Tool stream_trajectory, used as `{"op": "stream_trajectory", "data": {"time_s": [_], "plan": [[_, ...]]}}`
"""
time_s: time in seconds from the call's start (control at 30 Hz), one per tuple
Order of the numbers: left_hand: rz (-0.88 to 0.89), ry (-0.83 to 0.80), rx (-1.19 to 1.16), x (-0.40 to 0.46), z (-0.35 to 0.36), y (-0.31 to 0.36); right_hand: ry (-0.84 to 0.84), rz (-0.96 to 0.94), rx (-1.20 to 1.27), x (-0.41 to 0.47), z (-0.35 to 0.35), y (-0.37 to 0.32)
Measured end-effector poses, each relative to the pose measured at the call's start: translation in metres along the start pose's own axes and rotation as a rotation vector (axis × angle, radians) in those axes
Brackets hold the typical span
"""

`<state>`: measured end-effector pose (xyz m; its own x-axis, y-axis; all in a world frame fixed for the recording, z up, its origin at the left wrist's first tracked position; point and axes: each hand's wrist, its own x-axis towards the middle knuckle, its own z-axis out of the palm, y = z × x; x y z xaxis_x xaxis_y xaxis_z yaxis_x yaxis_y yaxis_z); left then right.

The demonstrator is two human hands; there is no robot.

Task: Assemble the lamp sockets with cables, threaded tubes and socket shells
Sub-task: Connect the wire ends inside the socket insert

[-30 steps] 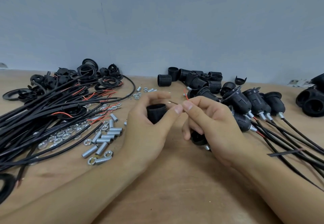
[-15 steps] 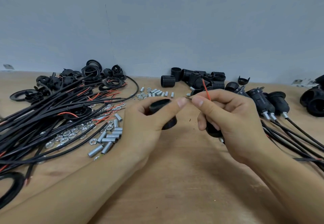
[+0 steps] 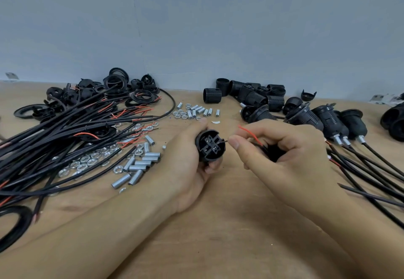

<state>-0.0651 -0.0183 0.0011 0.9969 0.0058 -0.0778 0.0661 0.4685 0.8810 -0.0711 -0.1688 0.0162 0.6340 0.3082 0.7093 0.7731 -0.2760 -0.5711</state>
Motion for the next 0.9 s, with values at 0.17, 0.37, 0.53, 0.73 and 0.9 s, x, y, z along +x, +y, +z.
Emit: {"op": "stream_trajectory", "data": {"time_s": [0.17, 0.37, 0.53, 0.73, 0.9], "plan": [[-0.015, 0.021, -0.013, 0.0012, -0.0002, -0.0006, -0.034, -0.049, -0.046, -0.0006, -0.0005, 0.0017], [-0.002, 0.034, -0.013, 0.0026, -0.0001, -0.0023, -0.054, -0.076, -0.032, -0.0001, 0.0004, 0.002], [-0.017, 0.081, -0.019, 0.0038, -0.001, -0.0036, -0.048, -0.124, -0.101, 0.0006, 0.0023, 0.0029], [-0.021, 0.127, -0.032, 0.0048, 0.0003, -0.0044, -0.061, -0.088, -0.126, -0.0019, 0.0043, 0.0061], [-0.016, 0.121, -0.022, 0.0041, 0.0002, -0.0037, -0.051, -0.102, -0.121, -0.0011, 0.0049, 0.0046]]}}
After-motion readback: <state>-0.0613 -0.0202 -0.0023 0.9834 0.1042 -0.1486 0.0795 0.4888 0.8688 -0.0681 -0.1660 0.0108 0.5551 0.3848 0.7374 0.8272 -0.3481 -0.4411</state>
